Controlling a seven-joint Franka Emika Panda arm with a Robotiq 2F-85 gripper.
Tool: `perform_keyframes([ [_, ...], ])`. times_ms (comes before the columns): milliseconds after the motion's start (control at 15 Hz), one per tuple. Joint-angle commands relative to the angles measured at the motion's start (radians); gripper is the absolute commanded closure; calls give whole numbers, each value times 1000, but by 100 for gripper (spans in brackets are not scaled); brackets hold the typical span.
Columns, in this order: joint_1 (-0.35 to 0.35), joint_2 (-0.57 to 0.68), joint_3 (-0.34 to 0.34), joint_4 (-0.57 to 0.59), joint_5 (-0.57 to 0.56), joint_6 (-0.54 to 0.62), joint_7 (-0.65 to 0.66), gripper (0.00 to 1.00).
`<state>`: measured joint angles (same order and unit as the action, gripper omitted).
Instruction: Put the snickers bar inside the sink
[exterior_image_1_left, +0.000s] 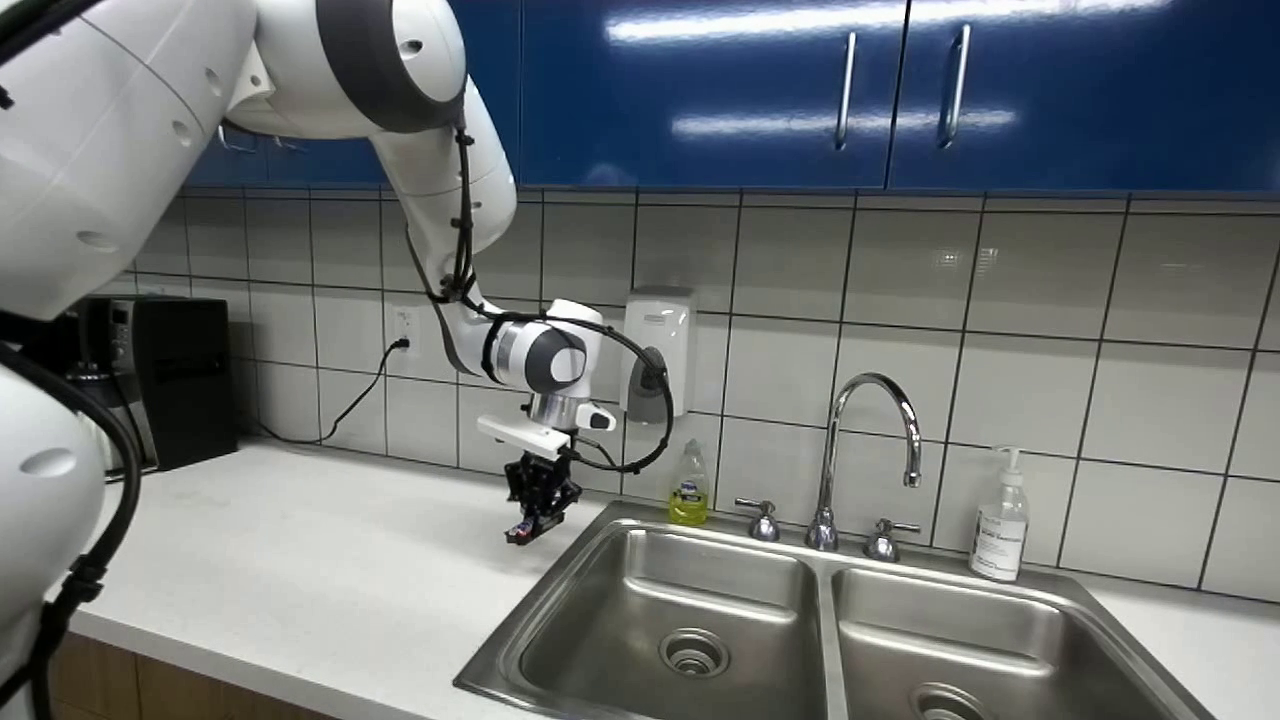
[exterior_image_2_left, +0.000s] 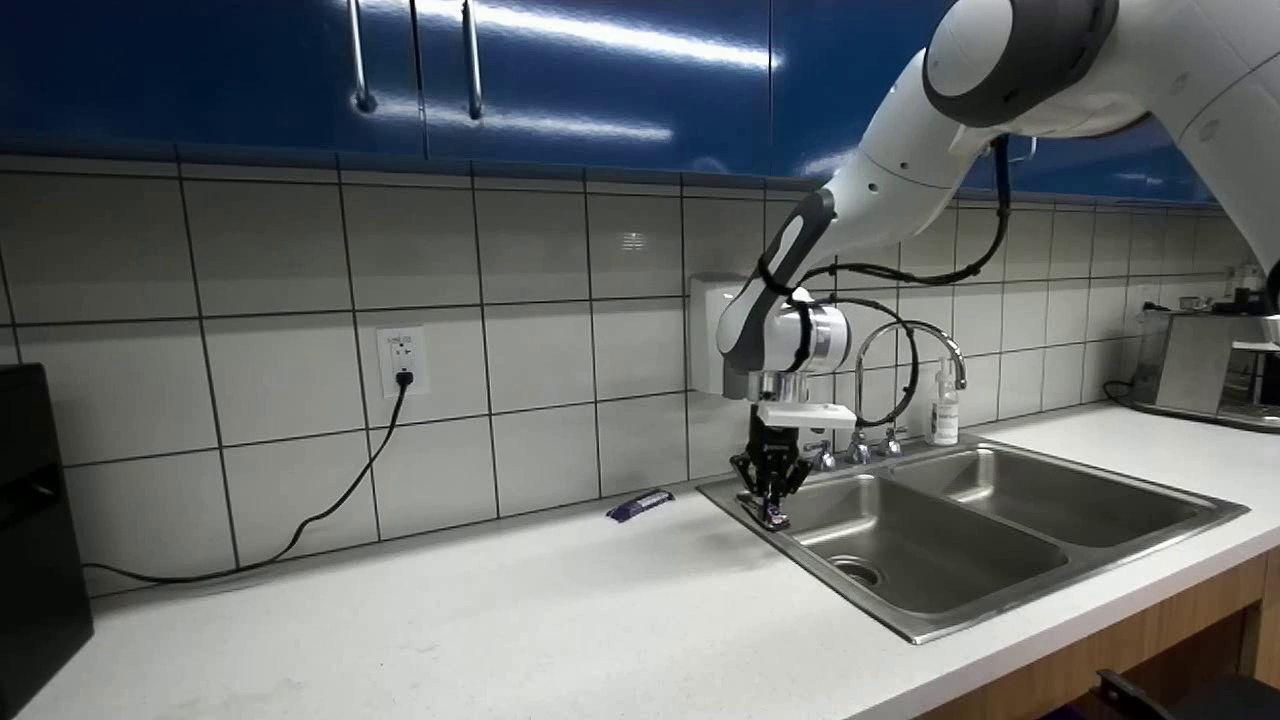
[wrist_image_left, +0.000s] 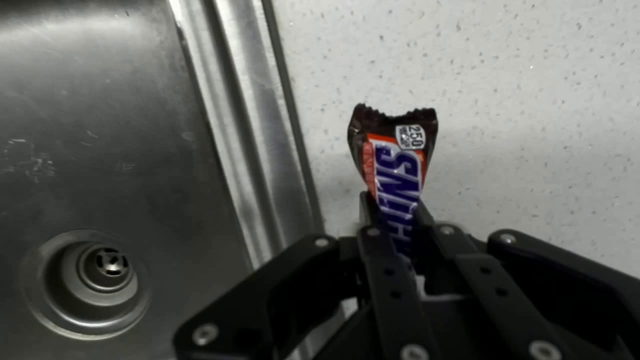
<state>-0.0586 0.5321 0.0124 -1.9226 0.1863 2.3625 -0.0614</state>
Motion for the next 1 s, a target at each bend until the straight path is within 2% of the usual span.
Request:
perform_keyframes([
  [0, -54, -66, -18, -74, 54, 37, 26, 96],
  [533, -158, -137, -68, -170, 160, 91, 9, 96],
  [933, -198, -164, -101, -201, 192, 95, 5, 96],
])
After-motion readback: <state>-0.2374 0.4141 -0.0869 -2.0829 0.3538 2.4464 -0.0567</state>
